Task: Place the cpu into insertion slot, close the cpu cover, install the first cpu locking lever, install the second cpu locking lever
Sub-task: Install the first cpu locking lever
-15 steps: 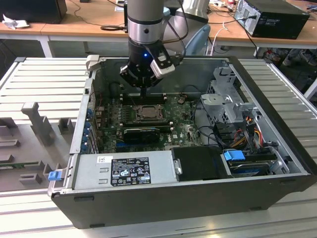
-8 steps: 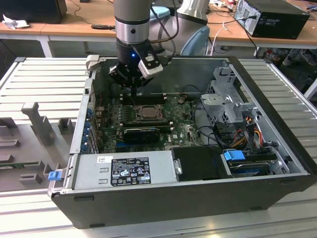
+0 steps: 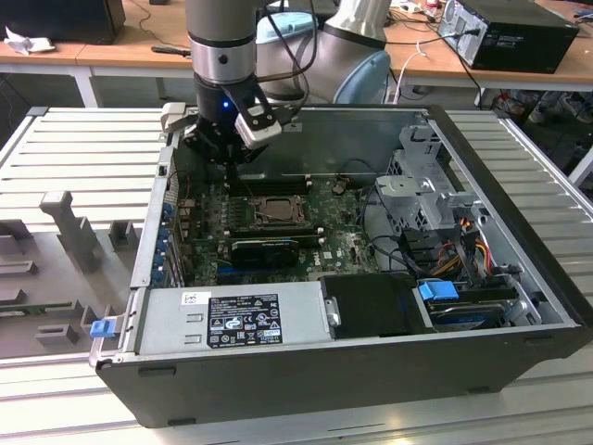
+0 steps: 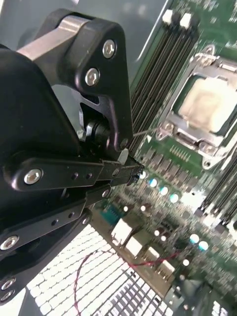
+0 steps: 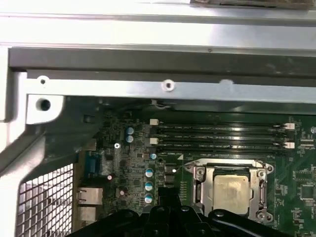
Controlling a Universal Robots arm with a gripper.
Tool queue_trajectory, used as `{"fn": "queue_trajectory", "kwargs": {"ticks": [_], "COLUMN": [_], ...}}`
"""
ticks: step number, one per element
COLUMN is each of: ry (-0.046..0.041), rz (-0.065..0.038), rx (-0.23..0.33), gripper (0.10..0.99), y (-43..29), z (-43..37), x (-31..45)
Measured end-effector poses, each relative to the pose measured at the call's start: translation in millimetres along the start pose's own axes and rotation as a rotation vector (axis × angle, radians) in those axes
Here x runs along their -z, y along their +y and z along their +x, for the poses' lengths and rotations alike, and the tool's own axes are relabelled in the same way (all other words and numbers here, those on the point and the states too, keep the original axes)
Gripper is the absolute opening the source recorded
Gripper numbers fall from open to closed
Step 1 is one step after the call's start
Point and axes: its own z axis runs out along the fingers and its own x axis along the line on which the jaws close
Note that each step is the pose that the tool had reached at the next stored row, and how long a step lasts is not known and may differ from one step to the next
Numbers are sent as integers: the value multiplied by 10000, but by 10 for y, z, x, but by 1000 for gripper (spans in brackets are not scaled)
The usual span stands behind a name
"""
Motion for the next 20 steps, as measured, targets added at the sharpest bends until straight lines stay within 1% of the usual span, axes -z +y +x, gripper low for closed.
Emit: {"fn": "queue_trajectory", "kwargs": {"ticks": [1,4,7,10,12,14,16,20], "ry": [-1,1,2,2,2,2,3,4], "rz": [-1,0,1,0,-1,0,-1,0], "rx": [12,22,28,41,47,46,48,49], "gripper": [106,106,106,106,106,106,106,106], "y": [7,100,169,190,192,190,187,182], "z": [18,23,22,-26,-154,-237,-372,-555], "x": [-4,-21,-28,-30,-32,-33,-36,-42]}}
